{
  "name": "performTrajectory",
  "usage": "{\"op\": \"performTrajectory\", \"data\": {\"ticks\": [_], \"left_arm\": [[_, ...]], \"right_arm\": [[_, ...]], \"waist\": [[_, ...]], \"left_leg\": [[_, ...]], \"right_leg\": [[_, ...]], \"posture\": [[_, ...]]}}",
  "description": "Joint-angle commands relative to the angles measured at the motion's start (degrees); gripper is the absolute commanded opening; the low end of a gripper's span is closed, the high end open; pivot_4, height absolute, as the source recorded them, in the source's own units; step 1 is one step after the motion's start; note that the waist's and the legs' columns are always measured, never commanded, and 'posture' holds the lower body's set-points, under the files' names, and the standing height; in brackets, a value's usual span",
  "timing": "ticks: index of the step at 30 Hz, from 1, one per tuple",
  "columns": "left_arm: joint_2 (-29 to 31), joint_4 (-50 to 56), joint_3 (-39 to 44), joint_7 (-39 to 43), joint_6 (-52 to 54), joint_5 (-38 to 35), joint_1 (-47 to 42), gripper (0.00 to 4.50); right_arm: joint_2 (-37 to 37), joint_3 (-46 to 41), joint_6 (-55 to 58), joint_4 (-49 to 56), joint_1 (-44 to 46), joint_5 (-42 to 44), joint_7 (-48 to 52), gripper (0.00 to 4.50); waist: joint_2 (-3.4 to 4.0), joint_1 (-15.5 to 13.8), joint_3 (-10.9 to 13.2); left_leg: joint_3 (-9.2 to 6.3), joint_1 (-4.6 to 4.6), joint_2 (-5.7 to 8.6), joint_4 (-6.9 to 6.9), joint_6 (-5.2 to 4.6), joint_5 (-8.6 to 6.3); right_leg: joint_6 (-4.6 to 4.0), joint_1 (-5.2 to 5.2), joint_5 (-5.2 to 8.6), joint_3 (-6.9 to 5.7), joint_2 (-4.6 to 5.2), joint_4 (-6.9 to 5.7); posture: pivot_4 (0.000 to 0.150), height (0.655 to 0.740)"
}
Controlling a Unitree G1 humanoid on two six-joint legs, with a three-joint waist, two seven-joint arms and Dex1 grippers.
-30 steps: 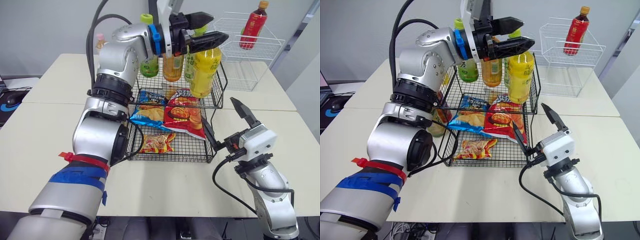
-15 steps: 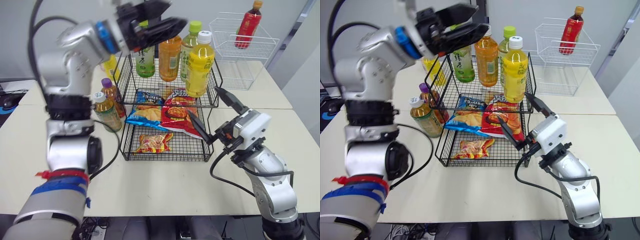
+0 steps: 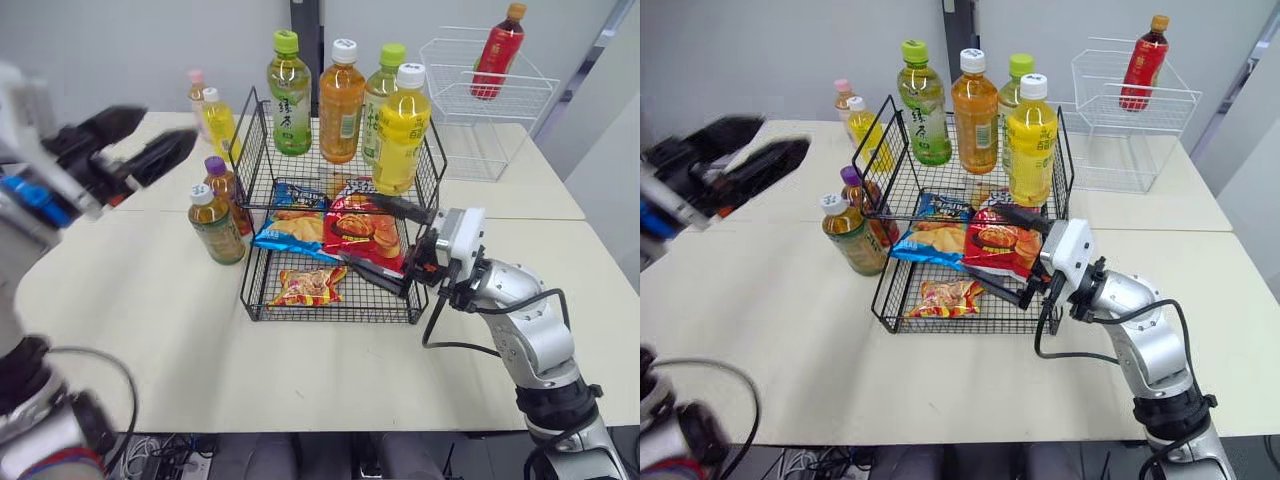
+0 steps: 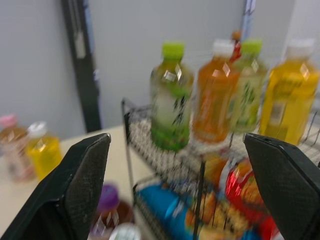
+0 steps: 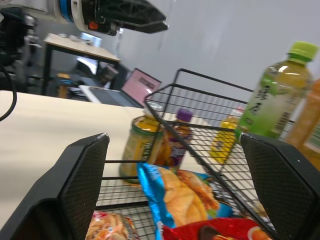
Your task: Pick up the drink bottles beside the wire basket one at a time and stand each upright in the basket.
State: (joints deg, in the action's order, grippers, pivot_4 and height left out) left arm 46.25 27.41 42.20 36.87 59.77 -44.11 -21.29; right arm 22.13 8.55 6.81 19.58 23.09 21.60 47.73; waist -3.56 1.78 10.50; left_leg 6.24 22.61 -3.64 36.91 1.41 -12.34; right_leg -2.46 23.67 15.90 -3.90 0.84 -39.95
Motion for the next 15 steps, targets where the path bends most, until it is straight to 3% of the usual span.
{"op": "performTrajectory", "data": {"ticks": [1, 7, 10, 15], "left_arm": [[-1.2, 7.4, 8.4, 1.4, -0.3, -1.7, 12.0, 4.43], [-11.5, 16.1, 17.9, -1.2, -2.7, -7.5, 31.8, 4.43], [-15.1, 18.5, 17.9, -0.9, -6.2, -5.7, 40.8, 4.43], [-16.1, 19.0, 15.6, -3.9, -11.2, -6.3, 43.2, 4.43]], "right_arm": [[-0.7, 0.3, -2.8, -1.9, 1.6, 1.6, 3.4, 4.5], [-2.7, 0.9, -5.0, -6.8, 3.7, 2.4, 7.2, 4.5], [-3.3, 1.2, -6.0, -8.7, 4.5, 2.4, 8.7, 4.5], [-3.8, 1.2, -7.1, -10.3, 4.8, 2.4, 9.7, 4.5]], "waist": [[-0.02, -0.1, 0.0], [-0.07, -0.5, 0.0], [-0.08, -0.6, 0.0], [-0.01, -1.4, 0.0]], "left_leg": [[-0.02, 0.01, -0.03, 0.0, -0.02, -0.01], [-0.05, -0.03, -0.02, 0.0, -0.14, -0.08], [-0.05, -0.1, 0.0, 0.0, -0.17, -0.1], [-0.1, -0.12, -0.01, -0.01, -0.18, -0.11]], "right_leg": [[0.0, 0.0, 0.0, -0.04, 0.0, 0.02], [-0.02, -0.1, 0.01, -0.12, 0.07, 0.07], [-0.02, -0.16, 0.01, -0.08, 0.08, 0.08], [-0.11, -0.16, 0.06, -0.16, 0.08, 0.08]], "posture": [[0.15, 0.74], [0.15, 0.74], [0.15, 0.74], [0.15, 0.74]]}}
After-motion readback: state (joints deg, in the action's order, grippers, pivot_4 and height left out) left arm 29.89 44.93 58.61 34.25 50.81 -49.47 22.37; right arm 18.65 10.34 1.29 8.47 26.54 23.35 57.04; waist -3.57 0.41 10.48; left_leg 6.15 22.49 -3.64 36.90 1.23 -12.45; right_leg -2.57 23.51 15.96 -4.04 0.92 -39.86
